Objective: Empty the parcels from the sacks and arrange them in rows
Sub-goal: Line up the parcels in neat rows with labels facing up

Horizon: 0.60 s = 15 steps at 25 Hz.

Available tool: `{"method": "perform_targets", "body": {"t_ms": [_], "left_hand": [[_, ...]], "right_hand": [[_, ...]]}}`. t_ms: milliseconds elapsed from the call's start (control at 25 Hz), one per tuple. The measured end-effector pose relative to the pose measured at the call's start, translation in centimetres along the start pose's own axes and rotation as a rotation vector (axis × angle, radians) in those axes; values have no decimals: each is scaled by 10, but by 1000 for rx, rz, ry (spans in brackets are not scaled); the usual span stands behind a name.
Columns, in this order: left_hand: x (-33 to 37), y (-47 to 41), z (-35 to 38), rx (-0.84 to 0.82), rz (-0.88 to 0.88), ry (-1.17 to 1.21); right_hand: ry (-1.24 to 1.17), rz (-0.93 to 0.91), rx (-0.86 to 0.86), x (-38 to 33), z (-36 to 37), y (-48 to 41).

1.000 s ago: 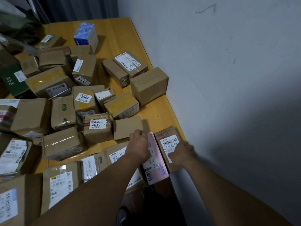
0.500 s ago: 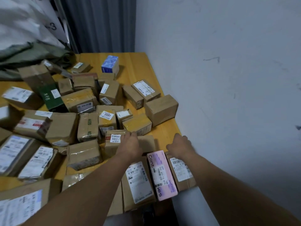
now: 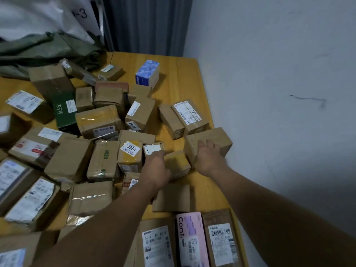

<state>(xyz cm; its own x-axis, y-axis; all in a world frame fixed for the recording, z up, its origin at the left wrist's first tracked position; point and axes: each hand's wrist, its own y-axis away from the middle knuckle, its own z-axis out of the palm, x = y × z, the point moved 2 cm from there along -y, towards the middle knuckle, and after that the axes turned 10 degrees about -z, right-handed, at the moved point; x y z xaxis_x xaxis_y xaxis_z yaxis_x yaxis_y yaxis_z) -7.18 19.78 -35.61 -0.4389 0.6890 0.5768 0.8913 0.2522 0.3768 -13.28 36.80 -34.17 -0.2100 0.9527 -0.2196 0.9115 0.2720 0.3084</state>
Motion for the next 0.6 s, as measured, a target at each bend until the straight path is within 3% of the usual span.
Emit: {"method": "perform_targets", "body": {"t_ms": [240, 400, 600], "left_hand": [[-3, -35, 8, 60, -44, 137], [-12, -39, 7, 109, -71, 201], [-12, -35, 0, 93, -90, 203]], "right_hand": [[332, -216, -151, 1, 22, -73], [431, -256, -255, 1, 36, -93], [627, -367, -163, 2, 31, -76]]}}
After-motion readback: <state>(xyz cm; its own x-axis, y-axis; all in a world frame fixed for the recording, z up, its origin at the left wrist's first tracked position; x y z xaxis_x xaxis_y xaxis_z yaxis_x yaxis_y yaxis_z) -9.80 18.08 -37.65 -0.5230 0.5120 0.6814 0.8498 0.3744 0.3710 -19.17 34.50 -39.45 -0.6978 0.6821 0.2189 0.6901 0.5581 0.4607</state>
